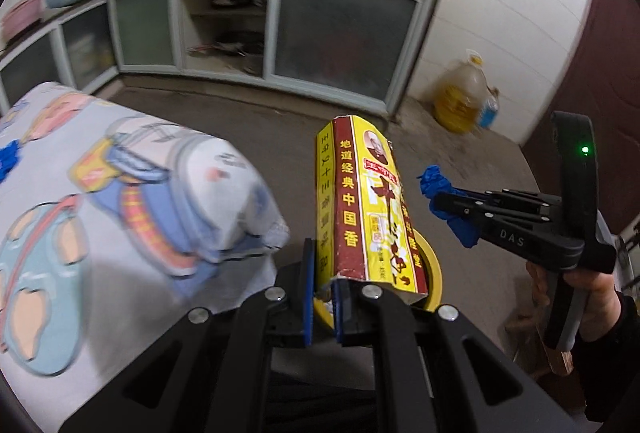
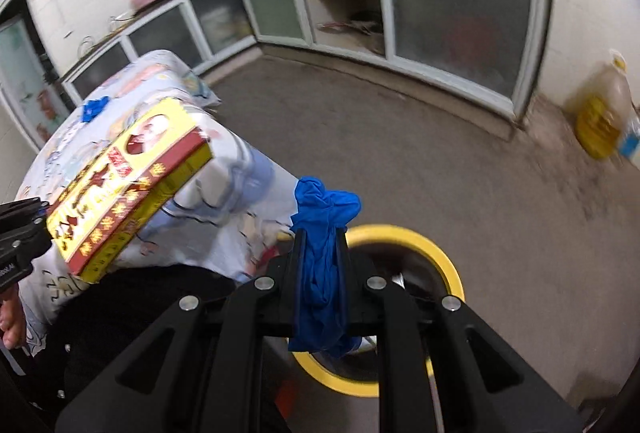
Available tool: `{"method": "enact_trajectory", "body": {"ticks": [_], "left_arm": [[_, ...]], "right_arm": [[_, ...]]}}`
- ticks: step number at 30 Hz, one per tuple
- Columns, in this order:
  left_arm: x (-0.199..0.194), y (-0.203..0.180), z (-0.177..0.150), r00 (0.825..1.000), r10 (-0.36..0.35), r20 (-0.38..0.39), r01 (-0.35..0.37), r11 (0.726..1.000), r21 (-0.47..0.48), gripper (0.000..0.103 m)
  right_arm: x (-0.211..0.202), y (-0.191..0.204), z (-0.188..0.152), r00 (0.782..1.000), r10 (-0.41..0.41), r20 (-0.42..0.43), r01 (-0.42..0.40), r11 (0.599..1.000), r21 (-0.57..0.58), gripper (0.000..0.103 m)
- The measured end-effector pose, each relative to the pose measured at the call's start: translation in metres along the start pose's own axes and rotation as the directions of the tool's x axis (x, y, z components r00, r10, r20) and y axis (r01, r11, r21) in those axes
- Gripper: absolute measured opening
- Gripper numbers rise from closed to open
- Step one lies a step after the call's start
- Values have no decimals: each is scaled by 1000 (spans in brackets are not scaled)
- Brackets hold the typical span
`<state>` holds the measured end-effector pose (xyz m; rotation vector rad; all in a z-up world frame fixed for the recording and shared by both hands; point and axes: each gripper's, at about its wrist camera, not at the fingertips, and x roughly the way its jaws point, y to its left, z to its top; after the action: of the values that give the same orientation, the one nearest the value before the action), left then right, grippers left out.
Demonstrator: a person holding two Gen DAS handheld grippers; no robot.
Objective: Collect trash
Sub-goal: 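Carry the snack box and blue glove over the yellow bin and release both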
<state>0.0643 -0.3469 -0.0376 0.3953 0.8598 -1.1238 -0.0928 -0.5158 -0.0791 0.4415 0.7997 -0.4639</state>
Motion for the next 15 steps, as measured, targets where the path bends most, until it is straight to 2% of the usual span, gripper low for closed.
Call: {"method": "enact_trajectory", "body": {"ticks": [4,6,15], "left_arm": [[38,-23,-1,997,-25,-75,28,999,33,6],[56,-31,-3,994,-18,-107,23,999,45,6],[111,-38,-7,974,-1,-227,14,998,57,6]], "right_arm": [[11,-18,-18,998,-38,-42,39,999,22,13],[19,-24,-23,997,-32,-65,34,999,38,13],[58,-42,-43,984,-57,-171,72,994,78,13]]}}
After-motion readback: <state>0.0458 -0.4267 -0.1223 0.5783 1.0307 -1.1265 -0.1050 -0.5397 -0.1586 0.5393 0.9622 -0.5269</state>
